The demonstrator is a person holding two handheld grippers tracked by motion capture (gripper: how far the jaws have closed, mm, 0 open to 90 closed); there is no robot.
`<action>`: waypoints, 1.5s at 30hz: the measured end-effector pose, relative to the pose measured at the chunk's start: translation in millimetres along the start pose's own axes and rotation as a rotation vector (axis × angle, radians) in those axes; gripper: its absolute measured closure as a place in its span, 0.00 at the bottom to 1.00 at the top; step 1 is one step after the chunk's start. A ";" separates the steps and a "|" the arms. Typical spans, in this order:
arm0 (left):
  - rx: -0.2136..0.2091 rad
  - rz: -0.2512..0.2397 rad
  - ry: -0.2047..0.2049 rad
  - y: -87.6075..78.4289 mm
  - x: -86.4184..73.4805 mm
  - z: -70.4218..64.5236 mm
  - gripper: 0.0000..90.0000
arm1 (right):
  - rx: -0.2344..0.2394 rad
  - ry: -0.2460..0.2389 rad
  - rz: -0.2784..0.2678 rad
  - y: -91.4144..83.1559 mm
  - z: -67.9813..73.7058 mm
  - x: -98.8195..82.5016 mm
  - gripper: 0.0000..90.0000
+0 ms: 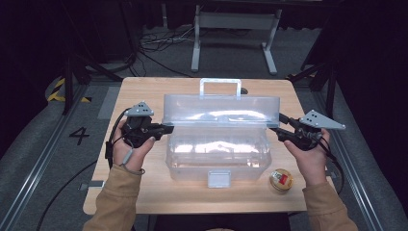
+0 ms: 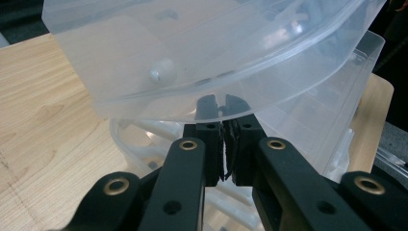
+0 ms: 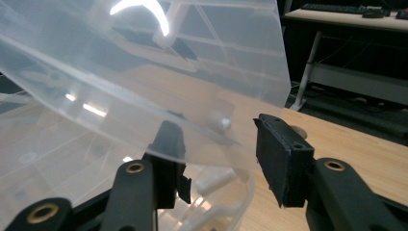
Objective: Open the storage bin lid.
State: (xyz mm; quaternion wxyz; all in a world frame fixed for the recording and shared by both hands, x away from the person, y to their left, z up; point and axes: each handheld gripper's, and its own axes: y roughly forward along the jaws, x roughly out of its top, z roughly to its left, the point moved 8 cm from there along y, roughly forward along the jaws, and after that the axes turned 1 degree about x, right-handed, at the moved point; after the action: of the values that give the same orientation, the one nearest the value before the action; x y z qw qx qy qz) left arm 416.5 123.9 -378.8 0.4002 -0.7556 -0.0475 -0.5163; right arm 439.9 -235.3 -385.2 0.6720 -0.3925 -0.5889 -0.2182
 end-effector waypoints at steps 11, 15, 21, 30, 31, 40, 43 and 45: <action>-0.014 0.003 0.004 2.0 1.1 -1.6 0.94 | -0.073 -0.048 -0.037 11.3 2.2 8.5 0.59; -0.021 0.011 0.007 4.2 0.6 -3.2 0.92 | -0.109 -0.058 -0.036 15.2 1.1 9.6 0.60; -0.022 0.019 0.004 5.0 -1.1 -4.7 0.87 | -0.106 0.032 -0.004 21.2 0.3 7.6 0.56; -0.036 0.018 -0.016 -1.4 -6.1 -4.2 0.82 | -0.168 0.012 -0.078 22.4 -2.4 13.3 0.61; -0.036 0.017 -0.015 -2.7 -6.5 -4.4 0.82 | -0.179 0.003 -0.086 22.3 -2.5 14.5 0.62; -0.030 0.004 -0.004 -16.2 -12.2 -8.0 0.76 | -0.221 -0.027 -0.138 21.1 -2.2 30.0 0.64; -0.038 -0.007 0.003 -20.2 -12.6 -11.3 0.76 | -0.226 -0.023 -0.151 20.9 -2.8 33.7 0.65; -0.043 -0.012 0.010 -22.6 -12.8 -14.2 0.75 | -0.235 -0.027 -0.155 21.6 -3.0 35.6 0.65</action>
State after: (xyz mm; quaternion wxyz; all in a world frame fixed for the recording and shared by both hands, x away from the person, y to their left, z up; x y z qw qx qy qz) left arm 389.0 134.3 -374.6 0.3811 -0.7611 -0.0389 -0.5234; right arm 465.6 -218.7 -356.7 0.5945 -0.4248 -0.5970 -0.3313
